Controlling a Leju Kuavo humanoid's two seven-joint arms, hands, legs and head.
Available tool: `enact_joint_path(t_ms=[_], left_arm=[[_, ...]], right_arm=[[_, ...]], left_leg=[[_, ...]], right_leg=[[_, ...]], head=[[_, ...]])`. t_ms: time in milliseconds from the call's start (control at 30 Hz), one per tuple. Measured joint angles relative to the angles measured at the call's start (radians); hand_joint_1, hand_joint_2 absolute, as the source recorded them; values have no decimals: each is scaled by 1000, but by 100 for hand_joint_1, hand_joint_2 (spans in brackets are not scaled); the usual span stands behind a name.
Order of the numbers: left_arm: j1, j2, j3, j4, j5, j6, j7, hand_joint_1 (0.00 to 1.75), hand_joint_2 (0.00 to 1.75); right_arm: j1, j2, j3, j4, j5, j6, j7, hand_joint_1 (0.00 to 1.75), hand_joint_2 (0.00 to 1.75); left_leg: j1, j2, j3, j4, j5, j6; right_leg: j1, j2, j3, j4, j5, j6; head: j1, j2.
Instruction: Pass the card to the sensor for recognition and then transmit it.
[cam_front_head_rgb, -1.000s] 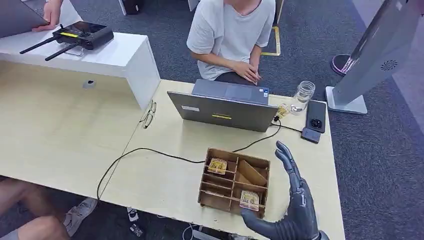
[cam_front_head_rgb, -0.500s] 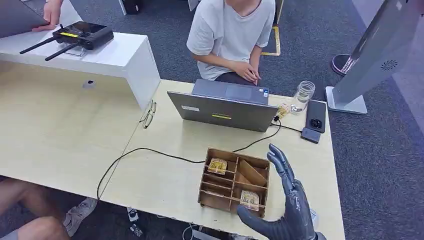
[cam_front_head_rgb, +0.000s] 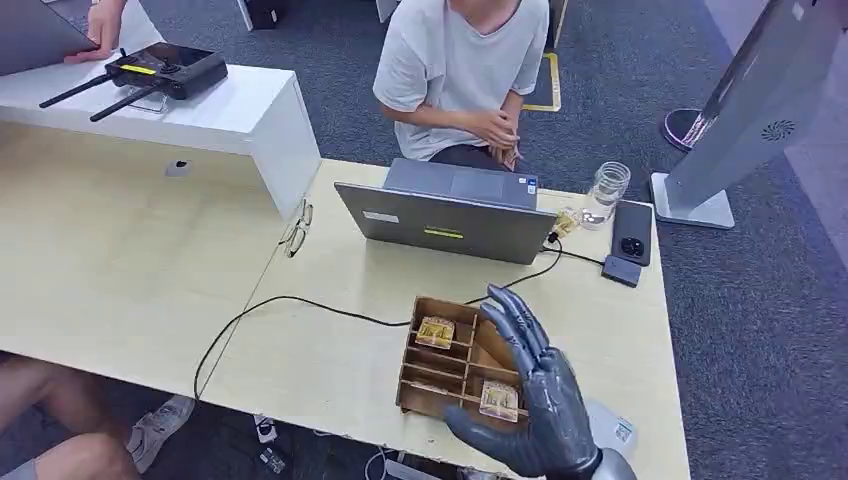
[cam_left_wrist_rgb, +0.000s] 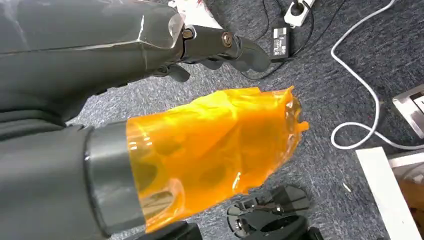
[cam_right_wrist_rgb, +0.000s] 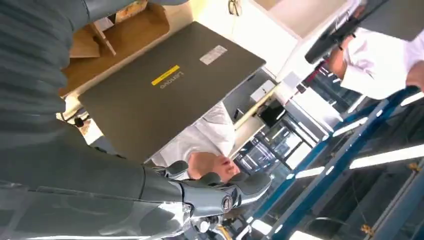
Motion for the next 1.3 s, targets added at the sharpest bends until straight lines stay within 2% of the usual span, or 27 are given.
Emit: enact_joint_path(t_ms=[567, 1300], left_arm=[[0, 0, 6, 0, -4, 0, 2, 0, 0], [0, 0, 22, 0, 2, 1, 2, 0, 0]], right_arm=[[-35, -9, 65, 79, 145, -8, 103, 0, 175], [-37, -19, 82, 102, 180, -6, 122, 0, 175]], left_leg=[[0, 0, 0, 0, 0, 0], [0, 0, 0, 0, 0, 0]], right_leg=[[0, 0, 0, 0, 0, 0], [0, 0, 0, 0, 0, 0]], head=[[0, 0], [0, 0]])
